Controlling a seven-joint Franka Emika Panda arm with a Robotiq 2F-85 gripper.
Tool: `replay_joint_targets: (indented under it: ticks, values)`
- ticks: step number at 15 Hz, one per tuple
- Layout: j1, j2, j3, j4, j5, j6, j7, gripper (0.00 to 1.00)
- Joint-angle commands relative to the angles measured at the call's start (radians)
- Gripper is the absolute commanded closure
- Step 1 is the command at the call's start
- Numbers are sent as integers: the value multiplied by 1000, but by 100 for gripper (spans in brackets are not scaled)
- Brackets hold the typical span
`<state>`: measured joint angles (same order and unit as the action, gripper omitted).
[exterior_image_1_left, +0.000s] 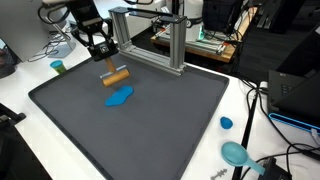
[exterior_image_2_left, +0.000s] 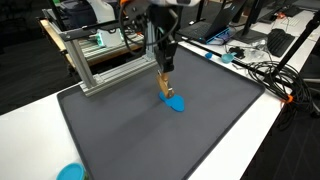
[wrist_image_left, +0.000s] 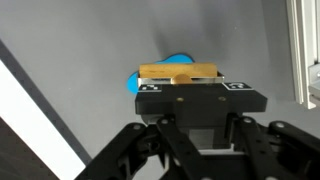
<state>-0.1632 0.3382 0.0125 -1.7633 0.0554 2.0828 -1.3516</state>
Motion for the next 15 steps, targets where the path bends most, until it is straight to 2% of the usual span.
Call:
replay_joint_targets:
  ticks: [1,4,8,11,12,13,15]
  values:
    - [8,-216,1,-114,41,37,19,78]
    - [32,-346,-8,-118,69,-67,64,78]
    - [75,-461,-23,-142,220,-285,-35,78]
    - [102,-524,-45,-200,319,-339,14,78]
    - [109,-464,-41,-137,249,-330,10,78]
    - [115,-475,-44,-149,253,-332,12,53]
    - [117,-469,-47,-148,251,-332,11,53]
